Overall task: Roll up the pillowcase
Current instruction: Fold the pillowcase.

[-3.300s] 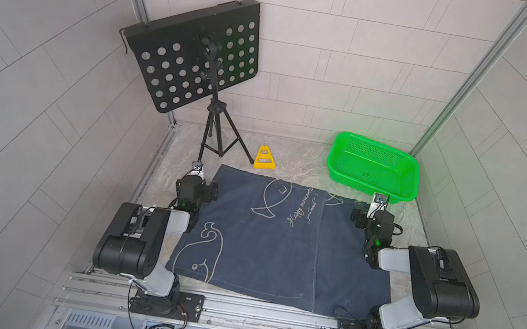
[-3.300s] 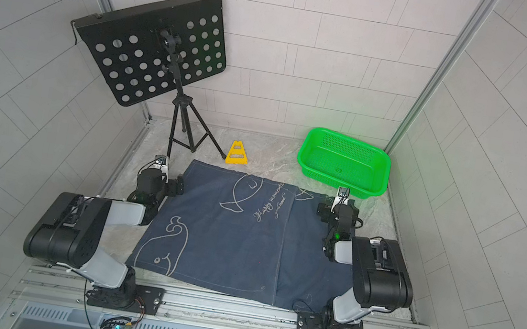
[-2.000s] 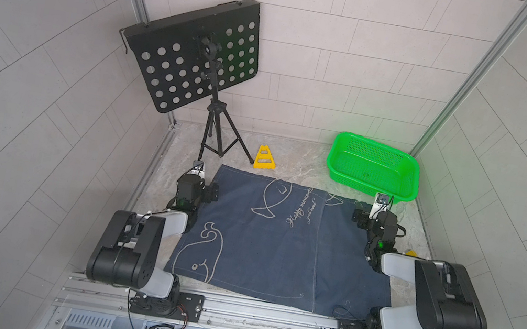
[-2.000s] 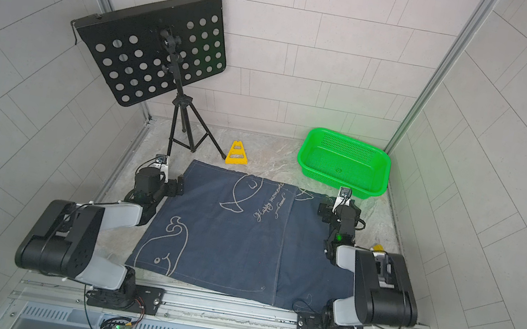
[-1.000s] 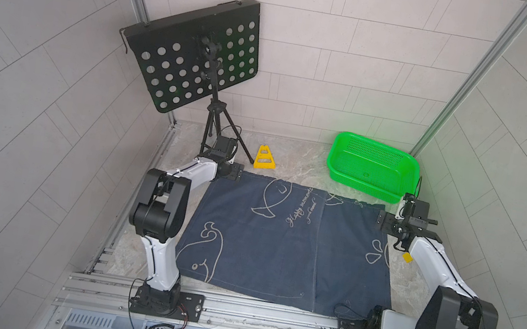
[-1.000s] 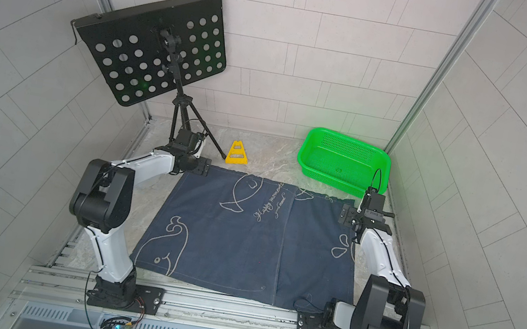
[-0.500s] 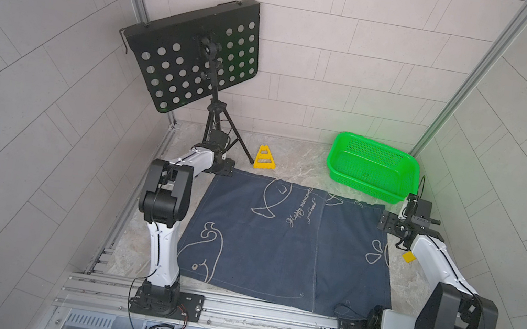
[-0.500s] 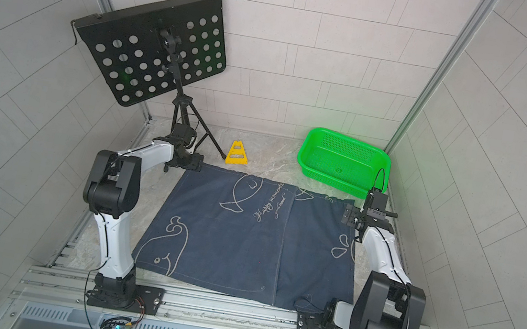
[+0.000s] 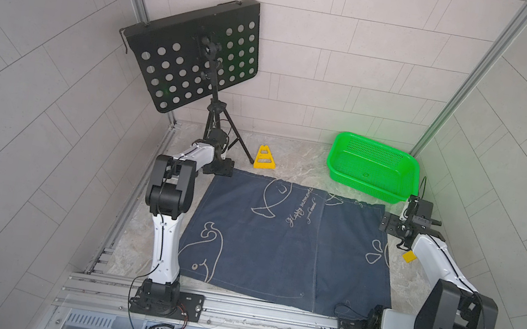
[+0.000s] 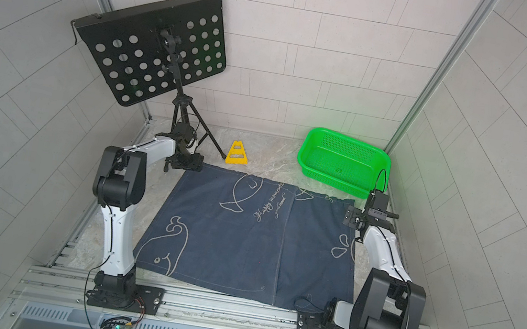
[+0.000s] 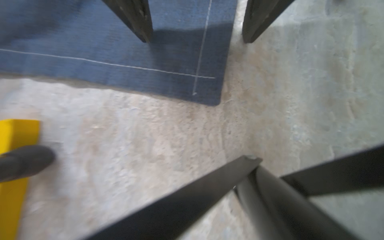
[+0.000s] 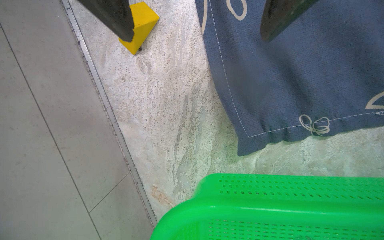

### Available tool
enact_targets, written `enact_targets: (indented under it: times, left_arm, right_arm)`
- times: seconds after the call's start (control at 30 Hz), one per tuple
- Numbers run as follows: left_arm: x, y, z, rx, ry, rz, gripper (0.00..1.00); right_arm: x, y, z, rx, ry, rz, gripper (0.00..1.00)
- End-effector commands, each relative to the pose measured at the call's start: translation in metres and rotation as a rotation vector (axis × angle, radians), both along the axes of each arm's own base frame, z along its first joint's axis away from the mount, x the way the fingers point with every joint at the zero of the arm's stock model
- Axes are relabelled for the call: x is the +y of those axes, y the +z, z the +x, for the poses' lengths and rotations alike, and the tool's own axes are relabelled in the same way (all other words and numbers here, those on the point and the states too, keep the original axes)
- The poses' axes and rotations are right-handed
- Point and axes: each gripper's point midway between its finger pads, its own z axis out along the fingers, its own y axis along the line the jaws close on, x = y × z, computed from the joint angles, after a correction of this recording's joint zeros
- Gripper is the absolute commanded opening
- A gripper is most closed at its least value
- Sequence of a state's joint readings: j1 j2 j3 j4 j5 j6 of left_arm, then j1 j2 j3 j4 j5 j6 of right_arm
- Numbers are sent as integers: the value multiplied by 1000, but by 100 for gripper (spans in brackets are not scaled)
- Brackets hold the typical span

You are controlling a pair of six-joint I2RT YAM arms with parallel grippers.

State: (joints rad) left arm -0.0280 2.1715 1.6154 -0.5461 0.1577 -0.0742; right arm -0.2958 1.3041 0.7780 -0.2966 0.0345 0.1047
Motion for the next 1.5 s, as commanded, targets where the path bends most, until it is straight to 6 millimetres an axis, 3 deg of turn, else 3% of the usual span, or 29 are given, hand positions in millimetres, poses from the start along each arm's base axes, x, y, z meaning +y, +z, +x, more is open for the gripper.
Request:
enact_targets:
  times: [0.0, 0.17, 0.37, 0.63, 0.87, 1.2, 1.47]
  left_arm:
    - [4, -8, -9, 66, 26, -17, 75]
    - [7, -12, -9, 78, 41, -35, 74]
    - [0, -17, -15, 103, 6, -60, 61]
    - [-5, -28, -23, 146, -31, -58, 29]
    - [-13, -23, -22, 131, -63, -85, 5]
    - [-20, 28, -13, -8, -96, -83, 0]
    - [-24, 52, -23, -70, -107, -71, 0]
  right_arm:
    - [-6, 9, 1, -4, -8, -24, 98]
    - [-7, 10, 0, -5, -8, -30, 98]
    - [-9, 7, 1, 0, -14, -19, 98]
    - [-8, 4, 3, 4, -17, -3, 98]
    - [-8, 1, 4, 8, -16, 7, 98]
    - [-19, -7, 12, 34, -33, 99, 98]
    - [6, -24, 45, 52, 92, 305, 92]
